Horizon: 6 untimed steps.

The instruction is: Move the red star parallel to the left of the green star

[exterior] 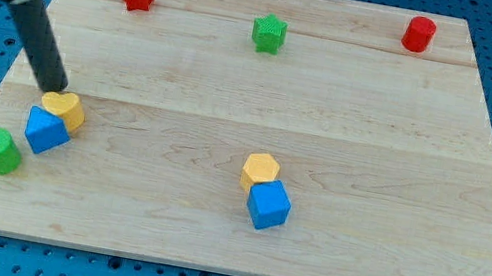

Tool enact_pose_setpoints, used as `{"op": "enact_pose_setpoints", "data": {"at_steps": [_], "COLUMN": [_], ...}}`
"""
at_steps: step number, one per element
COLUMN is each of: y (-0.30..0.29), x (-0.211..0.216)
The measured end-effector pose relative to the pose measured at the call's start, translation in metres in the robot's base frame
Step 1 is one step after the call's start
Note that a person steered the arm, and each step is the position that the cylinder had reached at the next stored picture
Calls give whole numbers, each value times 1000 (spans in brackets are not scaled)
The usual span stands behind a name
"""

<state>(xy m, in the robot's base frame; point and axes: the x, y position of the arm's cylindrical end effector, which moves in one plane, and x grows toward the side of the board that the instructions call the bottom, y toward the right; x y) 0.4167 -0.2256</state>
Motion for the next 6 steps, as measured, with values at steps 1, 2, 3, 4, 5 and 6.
{"op": "enact_pose_setpoints", "data": {"at_steps": [1, 2, 3, 4, 5, 6], "y": [37, 68, 93, 66, 43, 73], "x": [-55, -103, -178, -219, -215, -212]}}
